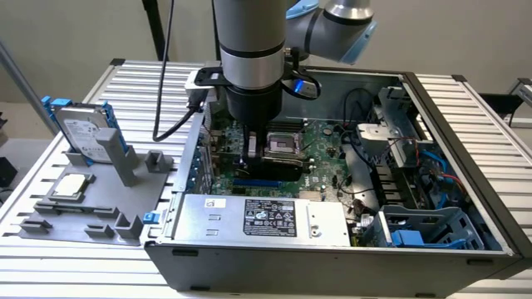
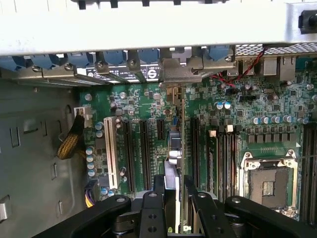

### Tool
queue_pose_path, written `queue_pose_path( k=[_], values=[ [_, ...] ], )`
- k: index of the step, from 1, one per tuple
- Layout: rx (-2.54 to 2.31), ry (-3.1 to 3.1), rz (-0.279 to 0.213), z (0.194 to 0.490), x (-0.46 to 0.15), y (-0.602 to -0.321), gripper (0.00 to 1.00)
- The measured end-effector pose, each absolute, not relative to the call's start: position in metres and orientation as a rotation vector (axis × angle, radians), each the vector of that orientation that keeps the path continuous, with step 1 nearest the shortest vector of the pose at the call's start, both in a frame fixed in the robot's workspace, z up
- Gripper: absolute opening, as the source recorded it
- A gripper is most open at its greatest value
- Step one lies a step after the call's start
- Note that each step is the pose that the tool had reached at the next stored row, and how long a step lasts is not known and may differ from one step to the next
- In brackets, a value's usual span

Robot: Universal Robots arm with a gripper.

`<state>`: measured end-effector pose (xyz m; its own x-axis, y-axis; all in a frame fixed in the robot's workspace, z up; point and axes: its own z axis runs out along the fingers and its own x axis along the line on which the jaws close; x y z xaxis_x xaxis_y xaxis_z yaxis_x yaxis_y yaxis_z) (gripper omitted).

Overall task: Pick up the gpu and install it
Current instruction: 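Insert the gpu into the slot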

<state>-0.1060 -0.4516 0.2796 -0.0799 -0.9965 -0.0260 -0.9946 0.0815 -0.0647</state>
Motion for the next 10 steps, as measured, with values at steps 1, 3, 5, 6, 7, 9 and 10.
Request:
queue_pose_path(
  k=[1, 3, 5, 6, 7, 9, 10],
  values=[
    [-2.087, 2.263, -0.046, 0.2795, -0.106, -0.4516, 0.26],
    [-2.087, 2.263, -0.046, 0.2795, -0.106, -0.4516, 0.26],
    [-2.087, 2.263, -0.046, 0.2792, -0.106, -0.4516, 0.26],
    [-2.087, 2.263, -0.046, 0.279, -0.1061, -0.4515, 0.26],
    [-2.087, 2.263, -0.046, 0.2788, -0.1063, -0.4514, 0.26],
    [-2.087, 2.263, -0.046, 0.2785, -0.107, -0.4513, 0.26],
    [-2.087, 2.263, -0.046, 0.2783, -0.1076, -0.4513, 0.26]
  ],
)
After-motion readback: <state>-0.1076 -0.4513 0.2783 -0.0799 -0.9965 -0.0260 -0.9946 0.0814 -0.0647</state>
